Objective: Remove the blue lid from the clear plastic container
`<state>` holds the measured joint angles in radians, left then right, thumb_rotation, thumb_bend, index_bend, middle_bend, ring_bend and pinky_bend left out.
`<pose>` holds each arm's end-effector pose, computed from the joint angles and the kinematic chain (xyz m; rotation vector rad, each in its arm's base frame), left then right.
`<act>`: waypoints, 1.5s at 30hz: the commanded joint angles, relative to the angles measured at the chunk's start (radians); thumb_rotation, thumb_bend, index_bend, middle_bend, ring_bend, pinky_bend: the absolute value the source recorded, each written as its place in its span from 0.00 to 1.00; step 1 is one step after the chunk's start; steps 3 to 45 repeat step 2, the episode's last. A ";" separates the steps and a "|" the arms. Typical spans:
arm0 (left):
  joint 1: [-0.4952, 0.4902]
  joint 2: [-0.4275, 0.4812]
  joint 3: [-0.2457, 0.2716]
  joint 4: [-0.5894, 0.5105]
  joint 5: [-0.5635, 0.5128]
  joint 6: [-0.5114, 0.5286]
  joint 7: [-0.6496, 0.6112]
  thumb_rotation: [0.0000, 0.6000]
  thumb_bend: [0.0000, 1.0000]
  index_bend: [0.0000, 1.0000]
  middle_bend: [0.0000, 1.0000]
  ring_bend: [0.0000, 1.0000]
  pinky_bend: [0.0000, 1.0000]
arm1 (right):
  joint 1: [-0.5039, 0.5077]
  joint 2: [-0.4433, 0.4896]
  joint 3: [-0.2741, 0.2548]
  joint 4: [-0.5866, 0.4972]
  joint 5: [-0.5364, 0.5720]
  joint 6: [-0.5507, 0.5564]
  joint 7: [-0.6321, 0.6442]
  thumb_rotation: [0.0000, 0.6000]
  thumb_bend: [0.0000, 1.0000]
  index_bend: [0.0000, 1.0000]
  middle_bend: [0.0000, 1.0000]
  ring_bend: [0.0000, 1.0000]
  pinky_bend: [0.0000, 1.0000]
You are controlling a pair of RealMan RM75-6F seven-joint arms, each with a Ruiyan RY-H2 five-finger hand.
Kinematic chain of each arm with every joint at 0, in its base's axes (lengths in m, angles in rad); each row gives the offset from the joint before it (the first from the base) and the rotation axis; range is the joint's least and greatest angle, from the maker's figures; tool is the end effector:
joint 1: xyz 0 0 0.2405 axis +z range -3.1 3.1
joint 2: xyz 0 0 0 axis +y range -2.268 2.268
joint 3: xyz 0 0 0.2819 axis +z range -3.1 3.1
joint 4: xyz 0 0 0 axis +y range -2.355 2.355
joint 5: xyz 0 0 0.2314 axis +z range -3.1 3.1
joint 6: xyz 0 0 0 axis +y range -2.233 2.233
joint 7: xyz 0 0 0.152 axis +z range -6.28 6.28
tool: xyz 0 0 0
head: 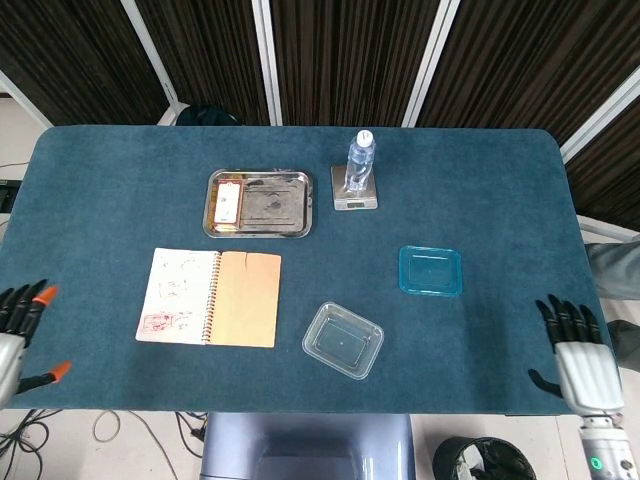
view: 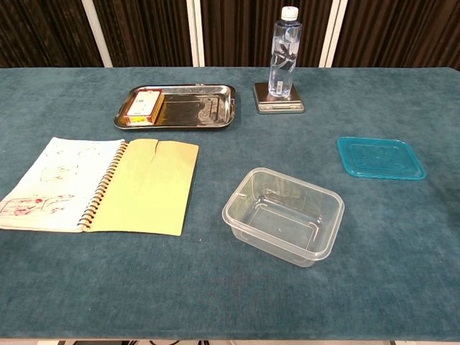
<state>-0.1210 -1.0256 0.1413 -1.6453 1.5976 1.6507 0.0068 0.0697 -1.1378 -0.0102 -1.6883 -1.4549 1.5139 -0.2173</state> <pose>-0.3299 0.1602 0.1730 -1.5092 -0.8124 -0.9120 -0.3365 -0.1721 0.1346 1.4068 -0.8638 0.7535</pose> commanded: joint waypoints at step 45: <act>0.031 -0.032 -0.016 0.068 -0.001 0.017 -0.003 1.00 0.00 0.00 0.00 0.00 0.02 | -0.015 0.002 0.023 -0.021 0.034 0.021 0.032 1.00 0.25 0.00 0.00 0.00 0.00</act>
